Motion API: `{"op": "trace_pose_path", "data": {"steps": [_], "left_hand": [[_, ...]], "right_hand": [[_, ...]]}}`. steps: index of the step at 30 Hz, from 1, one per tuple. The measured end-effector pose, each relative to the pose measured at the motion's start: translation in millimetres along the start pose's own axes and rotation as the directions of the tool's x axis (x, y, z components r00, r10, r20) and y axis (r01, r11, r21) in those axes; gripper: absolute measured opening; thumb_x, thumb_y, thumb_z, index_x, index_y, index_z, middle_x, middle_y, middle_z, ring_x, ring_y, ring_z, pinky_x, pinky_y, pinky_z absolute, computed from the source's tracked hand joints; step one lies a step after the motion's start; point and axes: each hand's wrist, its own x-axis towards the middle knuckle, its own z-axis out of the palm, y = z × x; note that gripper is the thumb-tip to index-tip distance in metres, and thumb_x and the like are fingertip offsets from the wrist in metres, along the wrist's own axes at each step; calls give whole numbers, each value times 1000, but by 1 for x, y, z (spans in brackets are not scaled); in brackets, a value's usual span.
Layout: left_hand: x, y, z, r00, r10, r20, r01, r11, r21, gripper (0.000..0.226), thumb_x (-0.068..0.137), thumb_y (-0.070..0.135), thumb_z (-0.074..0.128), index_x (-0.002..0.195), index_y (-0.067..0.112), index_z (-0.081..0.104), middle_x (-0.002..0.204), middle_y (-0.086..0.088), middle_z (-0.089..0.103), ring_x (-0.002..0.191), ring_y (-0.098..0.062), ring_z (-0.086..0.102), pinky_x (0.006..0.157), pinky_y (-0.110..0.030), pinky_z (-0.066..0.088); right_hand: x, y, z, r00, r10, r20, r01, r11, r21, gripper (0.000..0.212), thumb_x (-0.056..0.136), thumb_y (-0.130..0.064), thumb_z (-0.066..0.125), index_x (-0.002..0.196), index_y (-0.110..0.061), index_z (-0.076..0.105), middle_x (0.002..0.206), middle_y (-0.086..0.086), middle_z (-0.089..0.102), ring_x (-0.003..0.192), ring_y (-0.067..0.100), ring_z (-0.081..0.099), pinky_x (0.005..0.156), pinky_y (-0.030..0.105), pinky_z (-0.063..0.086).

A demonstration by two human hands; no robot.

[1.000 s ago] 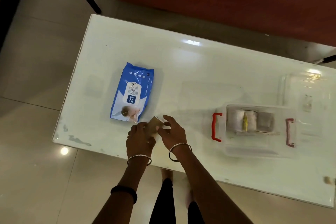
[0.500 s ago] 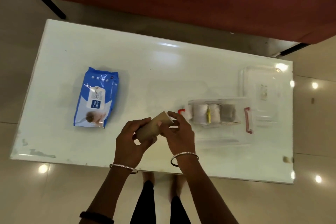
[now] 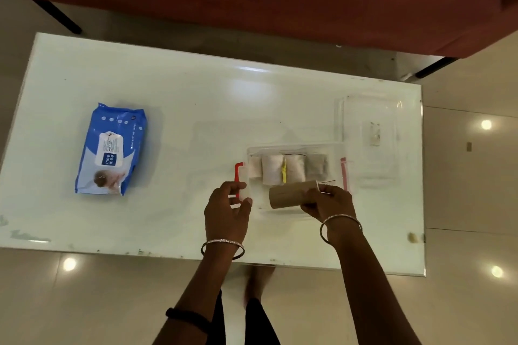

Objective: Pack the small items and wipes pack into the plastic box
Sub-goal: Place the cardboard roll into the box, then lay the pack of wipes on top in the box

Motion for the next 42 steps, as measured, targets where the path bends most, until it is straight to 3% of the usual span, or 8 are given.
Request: {"op": "trace_pose_path", "data": {"steps": [8,12,15,23,28,34,39,42], "left_hand": [[-3,3,9,998,-21,-58,21,1000,5,32,76,-4,66,100,16,62,100,-2,66,82,-18,67,75,-30,56],[-2,2,9,998,-16,-65,17,1000,9,33,75,-6,67,98,17,62,99,-3,67,80,-18,67,74,-30,57],[-1,2,9,998,-19,-58,18,1000,-3,33,74,-6,68,97,17,62,96,-2,67,79,-18,67,73,-32,58],[1,-3,2,1000,-21,-10,21,1000,-17,32,72,-1,73,95,19,63,89,6,67,78,-7,68,65,-5,48],[6,-6,-11,1000,-27,-9,27,999,-46,19,79,3,68,92,16,66,85,10,70,71,-2,67,63,-11,52],[28,-21,-71,983,-51,-174,37,996,-81,16,82,3,63,90,16,68,84,0,72,75,-15,68,67,-21,54],[57,-54,-129,927,-204,-315,172,977,-125,11,80,11,66,90,17,67,83,-10,71,79,-30,69,83,-46,56],[77,-80,-152,787,-455,-417,353,886,-301,23,78,16,71,97,12,61,92,-23,69,89,-40,67,89,-54,52]], "right_hand": [[24,-13,27,988,135,79,-105,946,-307,35,77,1,72,104,6,50,117,30,59,89,47,70,76,50,61],[25,-8,41,996,80,47,-44,855,-516,32,79,-20,75,91,-4,51,98,20,64,78,41,74,75,46,62],[28,-4,48,1000,-21,6,20,739,-673,46,78,-38,77,105,-5,60,106,16,69,102,37,69,84,33,55],[19,-4,48,986,-155,-55,42,558,-829,47,75,-34,80,108,-6,62,117,15,66,114,33,60,87,34,49],[-6,-6,42,863,-484,-148,184,573,-799,12,83,-21,66,83,-11,72,88,12,73,92,33,66,67,28,39],[-59,-6,90,403,-915,-34,770,359,-527,2,81,-13,70,80,-15,70,72,-5,67,61,8,59,58,18,44],[-82,2,170,436,-888,148,863,366,-350,6,83,-13,70,78,-14,68,69,-5,66,62,9,60,58,24,50],[-85,-3,217,521,-795,313,846,430,-317,4,83,-18,67,80,-17,69,73,-6,70,66,7,64,64,26,54]]}}
